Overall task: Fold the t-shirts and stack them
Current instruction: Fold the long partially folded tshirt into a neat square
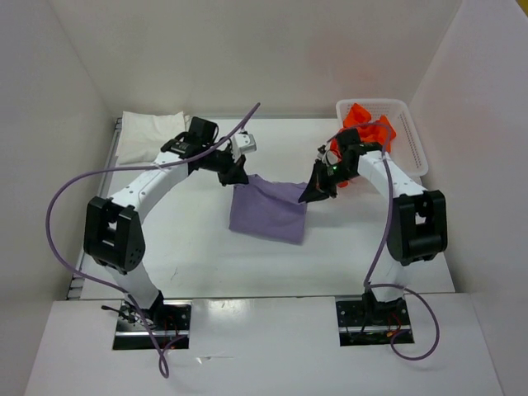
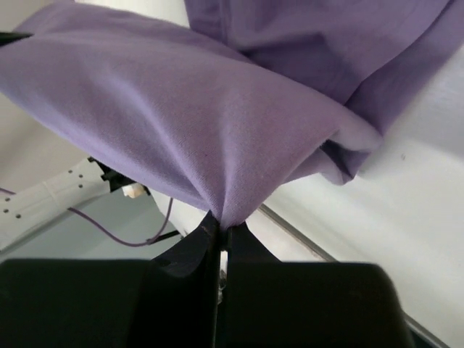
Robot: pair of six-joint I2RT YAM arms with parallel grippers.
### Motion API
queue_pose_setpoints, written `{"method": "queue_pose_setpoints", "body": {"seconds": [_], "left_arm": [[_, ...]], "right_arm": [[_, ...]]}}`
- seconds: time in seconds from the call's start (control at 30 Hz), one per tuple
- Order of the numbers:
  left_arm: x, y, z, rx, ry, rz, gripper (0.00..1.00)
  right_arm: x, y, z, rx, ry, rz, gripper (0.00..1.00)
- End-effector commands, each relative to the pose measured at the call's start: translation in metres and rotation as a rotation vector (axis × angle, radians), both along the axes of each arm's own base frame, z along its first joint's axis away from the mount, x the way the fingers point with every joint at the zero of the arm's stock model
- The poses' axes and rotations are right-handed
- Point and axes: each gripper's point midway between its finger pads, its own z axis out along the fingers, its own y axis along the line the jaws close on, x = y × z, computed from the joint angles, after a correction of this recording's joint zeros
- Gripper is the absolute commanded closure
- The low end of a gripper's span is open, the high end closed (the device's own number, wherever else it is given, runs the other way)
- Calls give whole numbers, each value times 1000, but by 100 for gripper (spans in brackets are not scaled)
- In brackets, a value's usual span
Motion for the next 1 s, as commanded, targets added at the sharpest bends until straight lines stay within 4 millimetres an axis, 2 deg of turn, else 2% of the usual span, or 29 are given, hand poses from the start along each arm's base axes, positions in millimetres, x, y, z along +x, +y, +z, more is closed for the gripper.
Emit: {"method": "queue_pose_setpoints", "body": {"seconds": [0.0,0.03,0.13,0.2,0.23,0.27,0.43,0.5,0.53,0.57,0.6,0.67,0.73,0.77,0.83,0.87,0.93,0.97], "left_arm": [[29,-6,10,-39,-74,37,92],[32,-6,11,-41,-83,48,91],[49,-5,-7,-7,-87,80,89],[57,-4,-10,2,-109,97,88],[59,-5,-13,2,-108,97,86],[63,-4,-12,5,-125,106,83],[78,-3,-30,33,-143,129,72],[86,0,-34,54,-160,156,66],[93,1,-36,61,-179,171,61],[101,6,-41,91,-200,196,61],[110,12,-39,99,-228,225,59],[124,30,-46,149,-244,314,59],[129,42,-47,162,-238,358,55],[133,49,-45,170,-238,377,46],[130,55,-43,197,-225,393,39],[130,60,-35,195,-229,403,37],[120,63,-38,214,-193,398,33],[118,62,-30,205,-196,392,31]], "right_arm": [[28,-6,-2,26,-50,-25,100],[33,-6,-6,25,-41,-25,100],[51,-8,-12,16,-45,-39,100],[58,-10,-20,16,-29,-55,100],[65,-13,-17,20,-56,-64,100],[71,-17,-17,17,-54,-96,100],[87,-19,-29,16,-46,-143,97],[98,-23,-35,-18,-55,-167,83],[103,-24,-40,-30,-49,-181,70],[112,-24,-39,-32,-70,-195,55],[118,-25,-41,-41,-84,-200,52],[137,-24,-36,-32,-131,-222,48],[155,-25,-23,-40,-195,-234,43],[161,-26,-17,-48,-220,-242,43],[173,-30,8,-65,-306,-256,43],[172,-27,29,-68,-352,-258,43],[171,-32,42,-140,-415,-274,42],[166,-31,56,-158,-447,-282,42]]}}
